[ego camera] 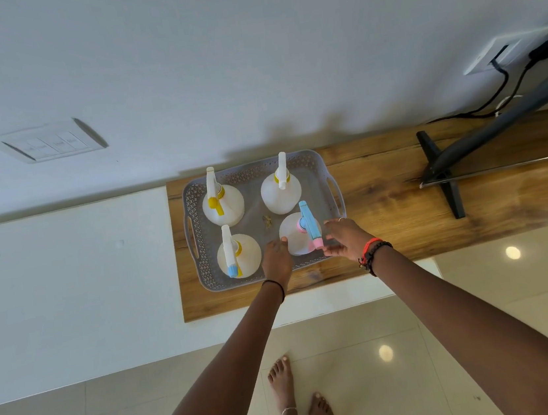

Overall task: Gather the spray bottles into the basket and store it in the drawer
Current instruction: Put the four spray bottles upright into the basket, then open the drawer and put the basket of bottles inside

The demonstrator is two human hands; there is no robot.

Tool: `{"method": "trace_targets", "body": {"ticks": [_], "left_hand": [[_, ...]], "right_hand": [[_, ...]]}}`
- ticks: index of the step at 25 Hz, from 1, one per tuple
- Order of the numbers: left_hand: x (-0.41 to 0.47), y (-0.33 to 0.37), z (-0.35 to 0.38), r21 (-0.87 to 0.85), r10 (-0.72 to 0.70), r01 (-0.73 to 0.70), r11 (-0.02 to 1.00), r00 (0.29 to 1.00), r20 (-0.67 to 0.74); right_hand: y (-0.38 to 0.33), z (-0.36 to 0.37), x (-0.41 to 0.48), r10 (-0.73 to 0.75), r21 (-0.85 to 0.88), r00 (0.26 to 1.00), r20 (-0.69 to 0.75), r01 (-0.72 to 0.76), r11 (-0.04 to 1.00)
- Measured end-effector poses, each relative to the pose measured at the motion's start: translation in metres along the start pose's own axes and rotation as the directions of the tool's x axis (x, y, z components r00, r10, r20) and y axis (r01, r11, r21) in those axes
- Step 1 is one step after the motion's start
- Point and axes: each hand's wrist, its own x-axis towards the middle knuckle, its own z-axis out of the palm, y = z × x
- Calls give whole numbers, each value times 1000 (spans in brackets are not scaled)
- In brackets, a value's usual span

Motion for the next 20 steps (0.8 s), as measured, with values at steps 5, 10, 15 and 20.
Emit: {"method": "trace_targets", "body": {"ticks": [5,10,15,20], "left_hand": [[-31,-8,-9,-110,40,-54,992,991,-129],[-69,-39,-16,-272,44,-104,957,975,-219],[-111,-86,-14,-327,50,-163,931,943,-329],[-140,-129,-8,-331,-2,-131,934,928,-372]], "right_hand": [[10,-10,-18,-82,73,981,-178,96,993],[31,-24,-40,-168,125,964,-208,196,973],[61,-49,-59,-224,116,947,-232,255,960],[99,-89,-71,-229,111,951,-207,256,960]]}}
